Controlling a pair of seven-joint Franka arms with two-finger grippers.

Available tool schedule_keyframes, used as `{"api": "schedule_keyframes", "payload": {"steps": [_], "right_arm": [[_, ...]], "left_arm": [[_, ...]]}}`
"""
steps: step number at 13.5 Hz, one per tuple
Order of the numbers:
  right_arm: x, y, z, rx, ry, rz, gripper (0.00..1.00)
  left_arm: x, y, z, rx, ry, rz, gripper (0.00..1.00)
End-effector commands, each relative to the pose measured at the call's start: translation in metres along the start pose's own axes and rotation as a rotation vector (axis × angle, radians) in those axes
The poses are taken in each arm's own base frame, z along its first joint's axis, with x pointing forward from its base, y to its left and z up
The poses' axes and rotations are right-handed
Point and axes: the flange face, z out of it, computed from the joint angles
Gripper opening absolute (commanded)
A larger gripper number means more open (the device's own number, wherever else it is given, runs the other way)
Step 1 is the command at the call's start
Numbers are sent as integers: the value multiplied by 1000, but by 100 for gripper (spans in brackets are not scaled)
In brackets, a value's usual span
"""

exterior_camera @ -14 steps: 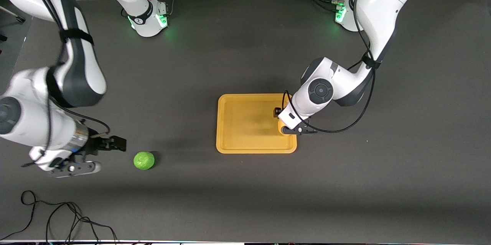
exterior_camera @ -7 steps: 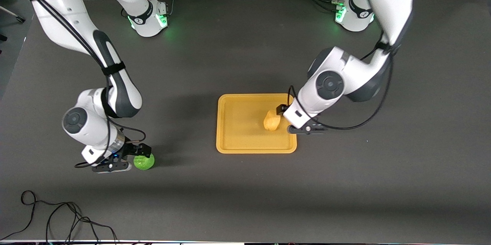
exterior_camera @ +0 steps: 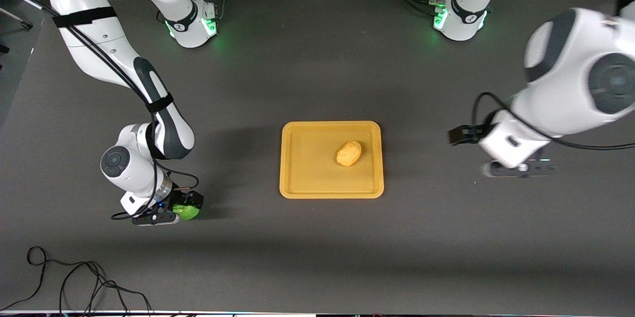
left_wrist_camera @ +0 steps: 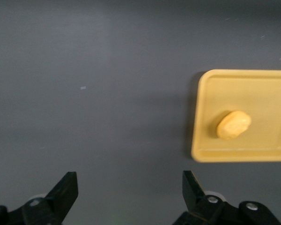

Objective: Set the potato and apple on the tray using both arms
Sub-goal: 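Release the potato on the tray while the right gripper grasps the apple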

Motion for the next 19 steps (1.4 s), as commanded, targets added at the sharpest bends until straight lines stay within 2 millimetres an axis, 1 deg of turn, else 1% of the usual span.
{"api": "schedule_keyframes", "payload": {"steps": [1, 2, 3, 4, 5, 6, 7, 8, 9, 10, 11, 13, 14, 15, 16, 18, 19], "right_arm": [[9, -4, -8, 17, 31, 9, 46], [13, -4, -14, 18, 36, 7, 46], [16, -4, -22, 18, 36, 6, 46], [22, -6, -37, 20, 29, 1, 46], [30, -9, -62, 27, 11, -1, 46], [38, -11, -93, 32, -17, -5, 46], [46, -15, -129, 36, -37, -13, 46], [53, -18, -165, 41, -53, -24, 46], [56, -20, -202, 45, -73, -32, 46], [55, -20, -236, 47, -89, -36, 46], [51, -21, -268, 33, -106, -48, 46], [39, -23, -318, 19, -116, -60, 46], [28, -46, -333, 22, -135, -79, 46], [20, -76, -339, 19, -149, -34, 46], [9, -118, -342, 14, -163, 20, 46], [-19, -220, -334, -8, -169, 103, 46], [-37, -273, -319, -40, -177, 138, 46]], "left_arm": [[-17, -24, -17, 73, -7, 79, 99], [-20, -25, -19, 92, 6, 105, 99], [-18, -29, -18, 94, 17, 105, 98], [-15, -35, -13, 88, 24, 109, 98], [-15, -35, -7, 89, 36, 138, 98], [-19, -37, -3, 94, 48, 140, 98], [-19, -55, 3, 88, 59, 111, 98], [-16, -75, 14, 80, 67, 109, 98], [-12, -93, 16, 50, 86, 150, 99], [-11, -102, 16, 21, 90, 152, 99], [-11, -102, 15, 20, 90, 143, 99], [-9, -101, 10, 17, 106, 101, 99], [-8, -100, 3, 19, 109, 102, 99], [-8, -94, -3, 19, 120, 113, 99], [-7, -92, -7, 21, 129, 119, 99], [-7, -92, -19, 25, 143, 129, 99], [-3, -93, -20, 27, 129, 134, 99]]}}
